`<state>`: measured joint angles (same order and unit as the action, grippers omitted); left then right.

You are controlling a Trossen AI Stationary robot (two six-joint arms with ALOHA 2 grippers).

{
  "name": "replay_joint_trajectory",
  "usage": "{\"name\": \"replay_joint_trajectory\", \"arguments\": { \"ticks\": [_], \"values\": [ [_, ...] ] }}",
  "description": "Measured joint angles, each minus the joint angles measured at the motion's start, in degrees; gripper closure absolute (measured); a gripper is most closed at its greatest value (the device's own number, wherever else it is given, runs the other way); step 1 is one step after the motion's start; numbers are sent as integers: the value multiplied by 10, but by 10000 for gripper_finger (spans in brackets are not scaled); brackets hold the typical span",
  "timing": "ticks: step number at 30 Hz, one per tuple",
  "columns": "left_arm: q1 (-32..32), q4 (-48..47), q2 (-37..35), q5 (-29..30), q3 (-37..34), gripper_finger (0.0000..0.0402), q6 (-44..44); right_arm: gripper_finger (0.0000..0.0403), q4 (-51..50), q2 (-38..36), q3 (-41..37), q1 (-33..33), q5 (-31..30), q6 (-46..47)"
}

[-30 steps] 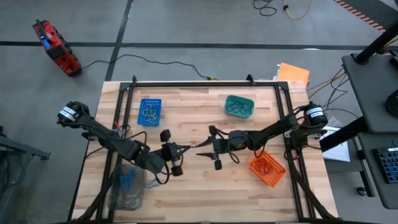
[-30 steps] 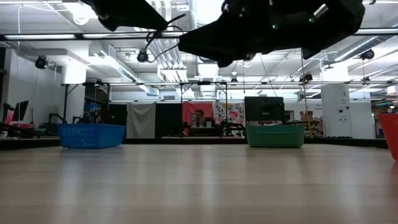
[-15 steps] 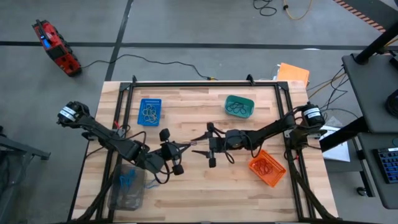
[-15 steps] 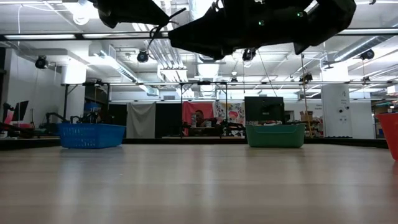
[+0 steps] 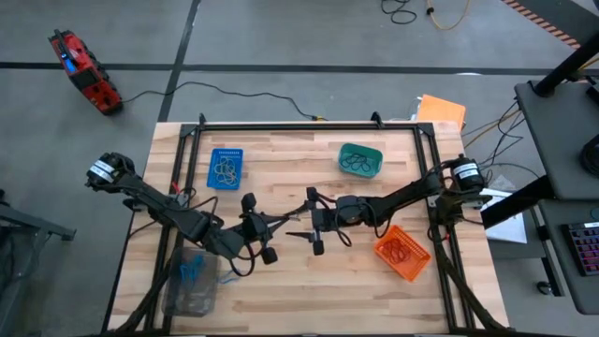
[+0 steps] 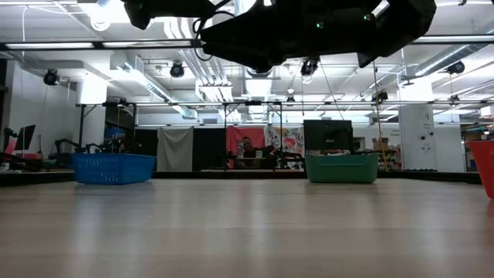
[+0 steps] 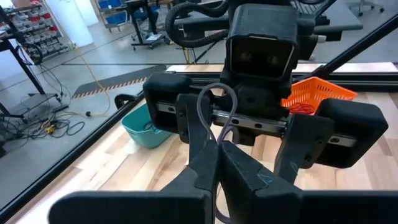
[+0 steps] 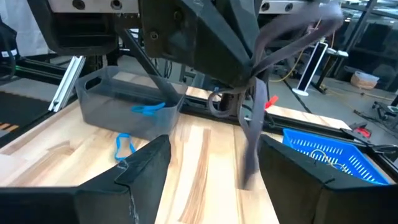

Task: Sort rubber bands into baskets
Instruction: Put the violet rubberband into the green bin

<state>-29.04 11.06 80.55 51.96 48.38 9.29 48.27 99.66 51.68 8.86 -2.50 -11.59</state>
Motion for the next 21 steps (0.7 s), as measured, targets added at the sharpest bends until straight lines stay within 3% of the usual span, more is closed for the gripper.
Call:
{"name": "replay_joint_trajectory", "arguments": {
  "ticks": [21],
  "values": [
    [1,9,0,0,-1,401,2,179,0,0,0,0,1,0]
  ]
}}
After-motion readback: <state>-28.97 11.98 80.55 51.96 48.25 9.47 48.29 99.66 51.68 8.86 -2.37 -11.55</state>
